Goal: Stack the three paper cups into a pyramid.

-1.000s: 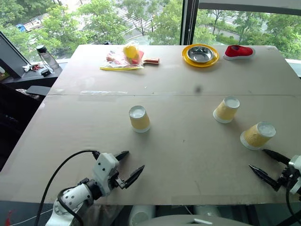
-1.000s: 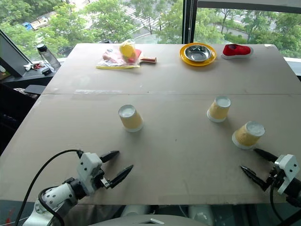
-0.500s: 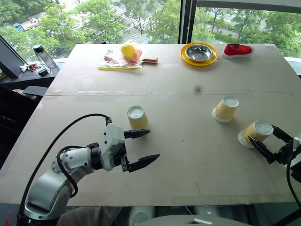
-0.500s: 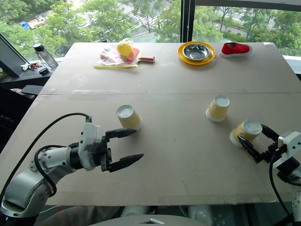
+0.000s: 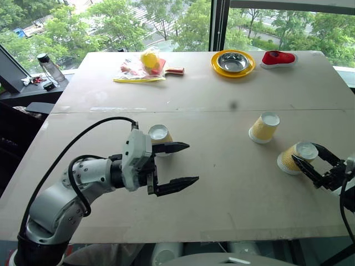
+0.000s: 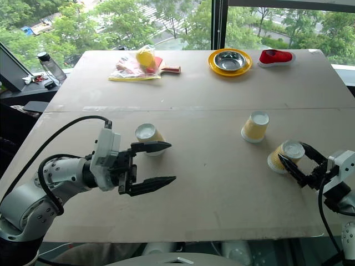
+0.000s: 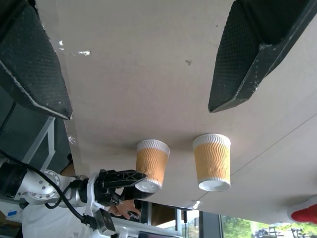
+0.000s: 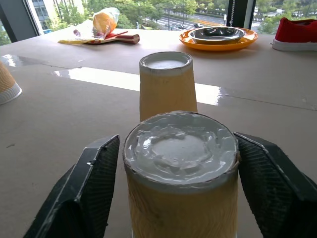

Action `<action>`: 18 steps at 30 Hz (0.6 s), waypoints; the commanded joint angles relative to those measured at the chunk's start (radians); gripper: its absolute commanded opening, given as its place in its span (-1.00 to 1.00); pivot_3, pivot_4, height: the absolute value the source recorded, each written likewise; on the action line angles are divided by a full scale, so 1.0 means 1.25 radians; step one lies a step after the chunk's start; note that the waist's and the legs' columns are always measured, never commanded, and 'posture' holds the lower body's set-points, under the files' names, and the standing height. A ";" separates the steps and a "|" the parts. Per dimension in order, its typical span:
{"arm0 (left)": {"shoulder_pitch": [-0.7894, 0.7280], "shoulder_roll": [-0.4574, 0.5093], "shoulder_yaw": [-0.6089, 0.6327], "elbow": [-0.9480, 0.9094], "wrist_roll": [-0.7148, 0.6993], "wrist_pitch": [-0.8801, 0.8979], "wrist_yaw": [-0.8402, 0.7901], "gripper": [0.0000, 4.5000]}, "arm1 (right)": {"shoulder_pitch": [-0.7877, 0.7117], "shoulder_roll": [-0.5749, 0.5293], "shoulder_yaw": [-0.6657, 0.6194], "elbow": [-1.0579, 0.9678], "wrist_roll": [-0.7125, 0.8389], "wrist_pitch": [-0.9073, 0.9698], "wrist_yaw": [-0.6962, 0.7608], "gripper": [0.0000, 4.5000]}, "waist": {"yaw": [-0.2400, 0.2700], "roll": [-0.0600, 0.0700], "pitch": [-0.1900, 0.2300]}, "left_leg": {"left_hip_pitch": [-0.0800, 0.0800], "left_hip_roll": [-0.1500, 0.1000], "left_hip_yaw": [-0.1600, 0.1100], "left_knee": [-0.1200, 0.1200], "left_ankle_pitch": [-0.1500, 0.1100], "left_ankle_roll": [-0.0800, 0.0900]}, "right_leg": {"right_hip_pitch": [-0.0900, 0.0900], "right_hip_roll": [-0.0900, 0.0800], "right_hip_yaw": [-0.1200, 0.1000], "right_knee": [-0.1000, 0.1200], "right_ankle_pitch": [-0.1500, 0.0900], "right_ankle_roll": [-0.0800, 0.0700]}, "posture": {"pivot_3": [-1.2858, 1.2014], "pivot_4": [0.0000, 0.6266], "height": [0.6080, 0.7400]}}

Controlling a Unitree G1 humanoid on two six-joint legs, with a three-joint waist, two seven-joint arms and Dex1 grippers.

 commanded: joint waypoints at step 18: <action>0.084 -0.019 0.140 -0.017 0.006 -0.010 0.116 1.00 | -0.313 0.105 0.322 -0.093 -0.117 0.113 -0.067 -0.12 | -0.002 -0.002 0.004 | 0.000 0.002 0.000 0.001 0.000 0.000 | -0.003 0.002 0.001 0.004 0.000 0.000 | 0.03 -0.52 1.00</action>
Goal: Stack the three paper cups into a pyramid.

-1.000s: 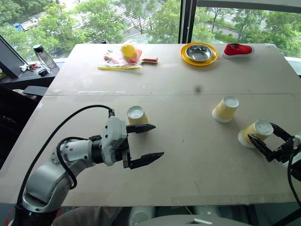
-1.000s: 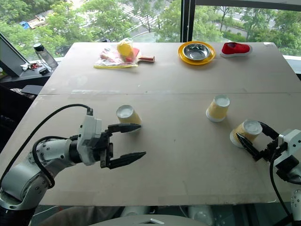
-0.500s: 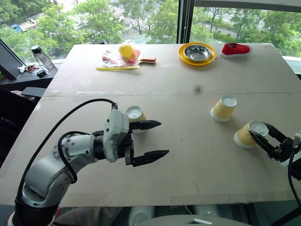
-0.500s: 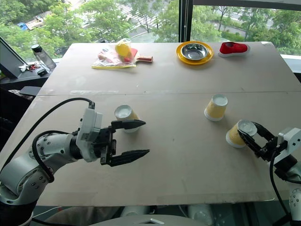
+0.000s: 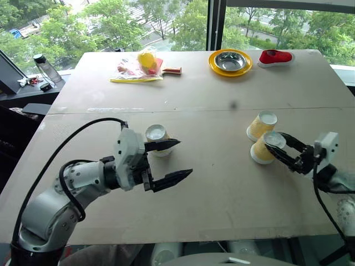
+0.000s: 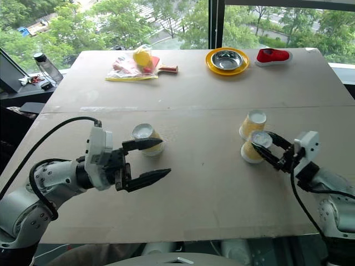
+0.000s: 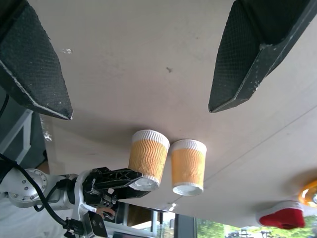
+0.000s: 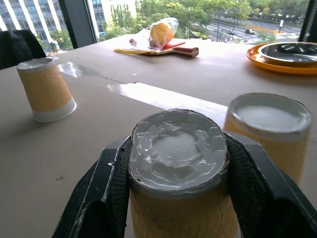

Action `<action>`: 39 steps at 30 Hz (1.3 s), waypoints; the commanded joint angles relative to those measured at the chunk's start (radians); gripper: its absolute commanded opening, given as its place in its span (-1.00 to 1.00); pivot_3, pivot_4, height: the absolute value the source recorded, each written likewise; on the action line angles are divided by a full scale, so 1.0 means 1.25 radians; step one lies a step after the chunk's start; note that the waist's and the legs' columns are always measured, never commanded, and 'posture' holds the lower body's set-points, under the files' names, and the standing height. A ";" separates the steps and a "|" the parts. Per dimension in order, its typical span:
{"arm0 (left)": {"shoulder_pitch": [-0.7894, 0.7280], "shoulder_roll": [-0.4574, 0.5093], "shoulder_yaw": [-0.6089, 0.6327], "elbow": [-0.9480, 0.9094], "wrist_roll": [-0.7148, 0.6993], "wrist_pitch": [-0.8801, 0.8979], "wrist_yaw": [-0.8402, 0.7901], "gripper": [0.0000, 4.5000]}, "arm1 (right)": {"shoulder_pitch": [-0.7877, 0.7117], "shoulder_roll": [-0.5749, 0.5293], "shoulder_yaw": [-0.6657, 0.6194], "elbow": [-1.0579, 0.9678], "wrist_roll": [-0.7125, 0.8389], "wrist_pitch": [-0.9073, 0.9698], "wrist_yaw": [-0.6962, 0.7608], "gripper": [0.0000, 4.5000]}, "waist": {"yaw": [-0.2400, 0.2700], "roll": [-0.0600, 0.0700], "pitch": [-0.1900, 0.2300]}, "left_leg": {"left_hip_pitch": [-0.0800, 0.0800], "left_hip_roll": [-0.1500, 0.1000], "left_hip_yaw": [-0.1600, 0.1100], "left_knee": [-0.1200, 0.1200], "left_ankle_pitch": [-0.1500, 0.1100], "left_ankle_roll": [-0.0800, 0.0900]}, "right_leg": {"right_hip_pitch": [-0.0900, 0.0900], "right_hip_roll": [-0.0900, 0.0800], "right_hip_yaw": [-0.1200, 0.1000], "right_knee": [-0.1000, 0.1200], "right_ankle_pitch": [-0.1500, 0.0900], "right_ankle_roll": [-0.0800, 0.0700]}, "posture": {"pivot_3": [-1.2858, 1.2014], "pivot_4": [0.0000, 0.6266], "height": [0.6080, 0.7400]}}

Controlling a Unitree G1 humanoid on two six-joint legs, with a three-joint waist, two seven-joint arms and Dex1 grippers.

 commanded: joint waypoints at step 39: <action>-0.170 -0.044 -0.063 0.044 -0.009 0.026 0.032 1.00 | -0.139 0.054 -0.040 -0.043 -0.267 0.053 -0.286 0.96 | 0.003 -0.004 0.002 | -0.013 -0.002 -0.002 0.002 0.003 -0.004 | -0.013 0.001 -0.001 0.005 0.000 0.000 | 0.03 -0.52 1.00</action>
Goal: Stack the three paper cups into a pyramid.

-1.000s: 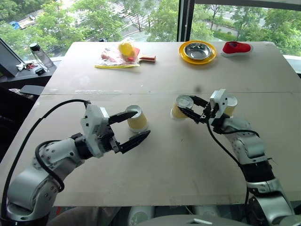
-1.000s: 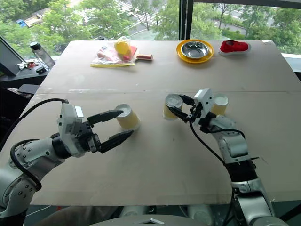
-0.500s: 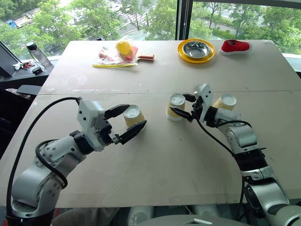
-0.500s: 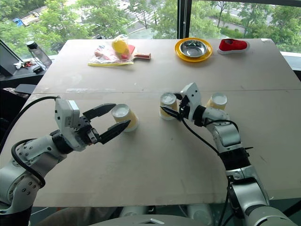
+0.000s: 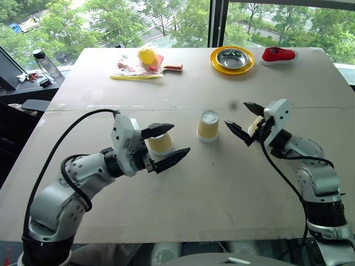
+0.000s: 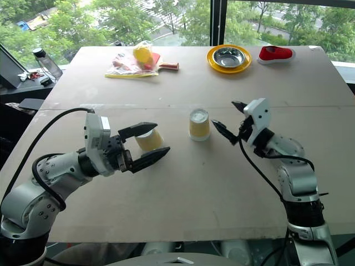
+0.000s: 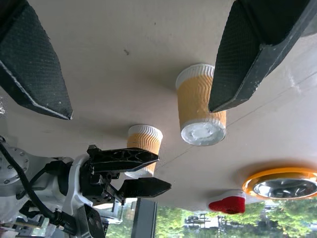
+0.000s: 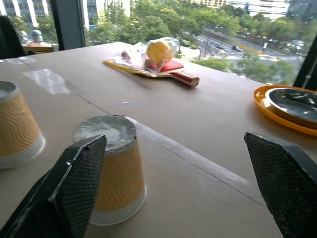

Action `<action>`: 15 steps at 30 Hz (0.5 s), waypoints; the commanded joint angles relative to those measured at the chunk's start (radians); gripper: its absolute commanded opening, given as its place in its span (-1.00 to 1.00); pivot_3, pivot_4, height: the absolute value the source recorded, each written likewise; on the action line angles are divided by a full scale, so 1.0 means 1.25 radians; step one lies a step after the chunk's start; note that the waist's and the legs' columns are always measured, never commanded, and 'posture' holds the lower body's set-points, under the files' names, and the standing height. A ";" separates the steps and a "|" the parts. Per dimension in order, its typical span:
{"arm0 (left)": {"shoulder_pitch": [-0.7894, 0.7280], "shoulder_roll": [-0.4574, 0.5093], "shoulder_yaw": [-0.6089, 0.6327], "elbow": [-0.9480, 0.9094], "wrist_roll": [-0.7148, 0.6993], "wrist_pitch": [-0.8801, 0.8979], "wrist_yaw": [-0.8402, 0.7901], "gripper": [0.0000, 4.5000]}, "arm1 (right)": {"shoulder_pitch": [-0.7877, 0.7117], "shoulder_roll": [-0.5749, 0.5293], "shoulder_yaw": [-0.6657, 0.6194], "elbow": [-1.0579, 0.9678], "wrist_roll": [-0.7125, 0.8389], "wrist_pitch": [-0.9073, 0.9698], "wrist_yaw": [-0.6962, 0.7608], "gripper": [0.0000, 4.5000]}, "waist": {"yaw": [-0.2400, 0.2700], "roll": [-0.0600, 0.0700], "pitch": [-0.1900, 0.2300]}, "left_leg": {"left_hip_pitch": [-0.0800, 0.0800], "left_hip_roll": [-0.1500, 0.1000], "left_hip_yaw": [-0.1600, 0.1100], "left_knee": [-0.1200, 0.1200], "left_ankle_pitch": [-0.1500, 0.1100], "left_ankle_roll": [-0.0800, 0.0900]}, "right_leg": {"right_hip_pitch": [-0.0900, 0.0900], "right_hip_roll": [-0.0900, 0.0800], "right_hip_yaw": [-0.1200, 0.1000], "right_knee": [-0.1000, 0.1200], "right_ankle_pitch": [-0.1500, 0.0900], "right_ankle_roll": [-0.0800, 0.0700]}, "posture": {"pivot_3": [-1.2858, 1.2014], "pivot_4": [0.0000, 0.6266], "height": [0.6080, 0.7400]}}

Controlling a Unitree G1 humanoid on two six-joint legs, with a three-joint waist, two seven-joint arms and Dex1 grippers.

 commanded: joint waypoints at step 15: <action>-0.067 0.030 -0.014 0.008 -0.014 0.034 -0.057 1.00 | 0.032 0.079 -0.079 0.007 0.062 0.015 -0.112 0.96 | -0.021 0.000 0.000 | 0.001 0.002 0.001 0.000 0.000 0.000 | -0.001 0.002 0.002 0.001 0.000 0.000 | 0.03 -0.52 1.00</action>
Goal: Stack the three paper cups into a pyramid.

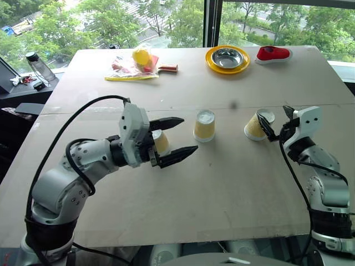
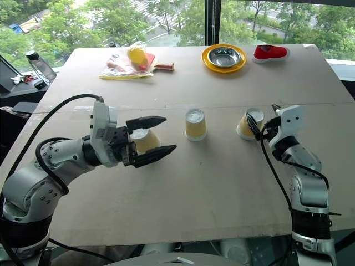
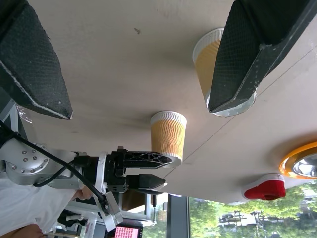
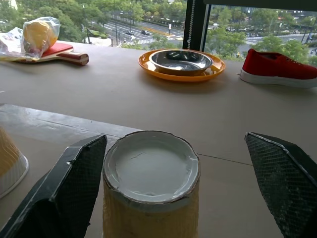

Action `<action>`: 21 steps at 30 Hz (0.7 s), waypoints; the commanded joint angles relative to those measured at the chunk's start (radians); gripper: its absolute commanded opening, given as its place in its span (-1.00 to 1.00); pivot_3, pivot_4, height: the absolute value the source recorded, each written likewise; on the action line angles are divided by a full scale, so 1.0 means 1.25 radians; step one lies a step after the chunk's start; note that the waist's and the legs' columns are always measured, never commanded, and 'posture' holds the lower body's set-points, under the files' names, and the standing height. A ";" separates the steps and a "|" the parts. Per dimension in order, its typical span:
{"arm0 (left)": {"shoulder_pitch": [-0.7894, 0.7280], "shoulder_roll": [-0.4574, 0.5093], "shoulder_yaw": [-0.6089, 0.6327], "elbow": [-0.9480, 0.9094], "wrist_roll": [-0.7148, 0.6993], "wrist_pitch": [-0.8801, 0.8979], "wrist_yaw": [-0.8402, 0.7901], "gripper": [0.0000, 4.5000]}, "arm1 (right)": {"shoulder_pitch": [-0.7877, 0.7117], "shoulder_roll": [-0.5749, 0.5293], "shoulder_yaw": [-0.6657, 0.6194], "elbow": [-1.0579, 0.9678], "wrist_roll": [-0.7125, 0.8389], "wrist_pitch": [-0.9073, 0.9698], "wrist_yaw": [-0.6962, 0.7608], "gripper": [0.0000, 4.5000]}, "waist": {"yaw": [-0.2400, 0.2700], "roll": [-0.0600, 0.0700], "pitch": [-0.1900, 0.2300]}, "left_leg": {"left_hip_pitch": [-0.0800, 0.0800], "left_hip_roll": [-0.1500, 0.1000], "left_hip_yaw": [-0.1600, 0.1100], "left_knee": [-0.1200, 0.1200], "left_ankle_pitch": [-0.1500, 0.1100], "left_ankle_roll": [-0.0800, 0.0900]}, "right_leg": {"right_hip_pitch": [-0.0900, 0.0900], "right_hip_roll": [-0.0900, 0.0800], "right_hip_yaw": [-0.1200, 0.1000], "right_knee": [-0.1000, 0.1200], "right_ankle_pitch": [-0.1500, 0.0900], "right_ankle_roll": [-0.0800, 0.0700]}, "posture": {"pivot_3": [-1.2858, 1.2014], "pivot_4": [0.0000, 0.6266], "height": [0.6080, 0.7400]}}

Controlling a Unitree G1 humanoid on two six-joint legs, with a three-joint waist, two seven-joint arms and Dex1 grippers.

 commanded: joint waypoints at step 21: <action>-0.027 0.003 0.011 -0.032 -0.033 -0.003 0.005 1.00 | -0.026 0.004 0.032 0.013 0.015 0.016 0.002 0.73 | 0.000 0.000 0.000 | 0.000 0.000 0.000 0.000 0.000 0.000 | 0.000 0.000 0.000 0.000 0.000 0.000 | 0.03 -0.52 1.00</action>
